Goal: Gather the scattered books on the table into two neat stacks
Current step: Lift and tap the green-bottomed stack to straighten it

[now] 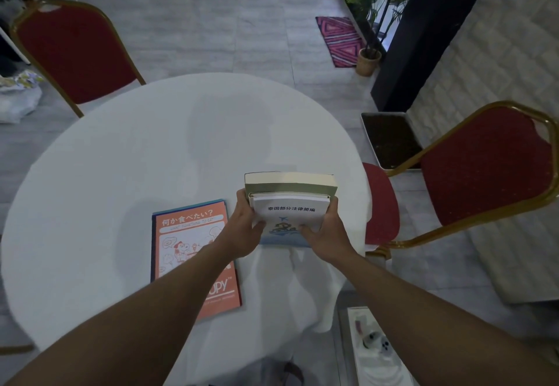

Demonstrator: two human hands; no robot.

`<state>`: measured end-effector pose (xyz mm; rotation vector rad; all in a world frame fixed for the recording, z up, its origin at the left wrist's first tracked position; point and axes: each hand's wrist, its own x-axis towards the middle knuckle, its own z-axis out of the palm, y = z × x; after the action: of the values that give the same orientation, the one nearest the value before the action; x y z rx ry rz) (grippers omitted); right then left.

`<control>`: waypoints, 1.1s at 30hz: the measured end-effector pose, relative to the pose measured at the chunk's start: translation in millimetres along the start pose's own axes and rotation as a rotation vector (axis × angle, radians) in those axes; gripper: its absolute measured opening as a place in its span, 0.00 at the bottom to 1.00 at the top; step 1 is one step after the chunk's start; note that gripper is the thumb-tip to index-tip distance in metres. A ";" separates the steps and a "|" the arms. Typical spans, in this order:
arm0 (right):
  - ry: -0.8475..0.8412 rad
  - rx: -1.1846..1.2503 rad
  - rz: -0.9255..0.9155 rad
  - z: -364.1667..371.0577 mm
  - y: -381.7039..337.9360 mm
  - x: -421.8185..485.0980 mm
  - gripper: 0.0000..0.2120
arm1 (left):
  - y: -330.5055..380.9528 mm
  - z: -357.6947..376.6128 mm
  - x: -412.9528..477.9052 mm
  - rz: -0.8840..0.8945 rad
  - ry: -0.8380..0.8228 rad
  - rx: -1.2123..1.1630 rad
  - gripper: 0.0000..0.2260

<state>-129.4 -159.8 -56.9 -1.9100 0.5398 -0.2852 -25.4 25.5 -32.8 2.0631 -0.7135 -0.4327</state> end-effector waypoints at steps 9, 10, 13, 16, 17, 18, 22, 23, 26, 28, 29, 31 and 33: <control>-0.002 0.000 0.030 -2.9 -0.4 -0.9 0.31 | -4.8 3.3 -0.3 0.015 0.030 0.014 0.31; -0.011 0.004 0.039 -3.1 0.7 -1.0 0.31 | -5.8 4.8 -0.9 0.020 0.037 0.020 0.31; -0.047 0.009 0.059 -2.9 1.1 -1.4 0.29 | -7.5 6.1 -1.3 0.016 0.030 0.031 0.30; -0.066 0.031 0.067 -5.9 -4.6 0.0 0.29 | -1.6 -0.4 0.4 -0.014 -0.005 -0.003 0.28; -0.078 0.031 0.076 -8.0 -7.1 1.4 0.30 | 1.7 -3.7 1.5 -0.018 -0.012 -0.022 0.27; -0.093 0.028 0.098 -10.5 -9.8 3.0 0.31 | 4.4 -6.7 3.1 -0.020 -0.013 -0.029 0.25; -0.102 0.056 0.246 -15.9 -14.3 6.5 0.30 | 11.8 -9.7 10.9 -0.231 -0.038 -0.017 0.21; -0.094 0.070 0.282 -15.2 -13.1 6.4 0.29 | 12.3 -7.2 11.8 -0.292 -0.049 -0.016 0.20; -0.106 0.064 0.386 -11.3 -4.6 2.1 0.22 | 11.0 4.3 10.2 -0.386 -0.050 0.050 0.16; -0.121 0.019 0.445 -8.6 3.2 -3.6 0.22 | 7.1 13.4 5.5 -0.426 -0.065 0.070 0.15; -0.123 -0.015 0.469 -7.3 6.9 -6.2 0.22 | 3.9 18.4 3.2 -0.443 -0.079 0.079 0.15; -0.116 -0.100 0.501 -4.9 13.4 -9.7 0.25 | -3.2 27.1 -0.4 -0.471 -0.106 0.111 0.15; -0.111 -0.191 0.520 -3.0 16.4 -12.6 0.27 | -9.3 33.5 -2.6 -0.490 -0.124 0.141 0.16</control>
<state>-145.6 -161.2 -70.2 -1.8752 0.9884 0.2146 -42.6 9.9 -58.8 2.3585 -0.3053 -0.8098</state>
